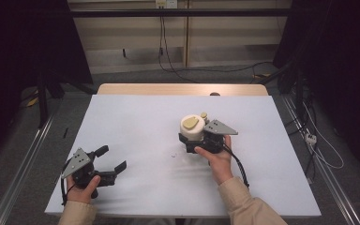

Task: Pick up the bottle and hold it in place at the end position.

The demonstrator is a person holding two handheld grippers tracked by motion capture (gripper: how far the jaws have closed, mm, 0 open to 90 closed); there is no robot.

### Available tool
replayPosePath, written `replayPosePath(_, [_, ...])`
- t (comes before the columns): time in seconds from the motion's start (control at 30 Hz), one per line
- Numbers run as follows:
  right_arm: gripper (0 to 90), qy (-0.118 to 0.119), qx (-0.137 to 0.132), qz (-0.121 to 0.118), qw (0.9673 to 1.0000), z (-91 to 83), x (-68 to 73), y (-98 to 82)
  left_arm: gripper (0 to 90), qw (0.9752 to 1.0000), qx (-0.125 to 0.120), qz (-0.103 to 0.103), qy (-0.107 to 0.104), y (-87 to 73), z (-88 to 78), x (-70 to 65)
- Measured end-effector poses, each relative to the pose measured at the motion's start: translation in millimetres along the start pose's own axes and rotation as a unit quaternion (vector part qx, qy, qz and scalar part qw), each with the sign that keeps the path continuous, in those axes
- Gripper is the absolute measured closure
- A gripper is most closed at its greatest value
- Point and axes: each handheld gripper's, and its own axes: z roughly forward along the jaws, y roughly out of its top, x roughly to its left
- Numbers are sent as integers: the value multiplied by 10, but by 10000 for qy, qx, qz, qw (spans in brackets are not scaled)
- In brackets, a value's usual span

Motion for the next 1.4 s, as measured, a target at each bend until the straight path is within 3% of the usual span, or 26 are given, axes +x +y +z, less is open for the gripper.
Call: replayPosePath(1.4, [69, 62, 3, -10, 10000, 259, 36, 35, 42, 10000, 15, -30, -47, -16, 15, -8])
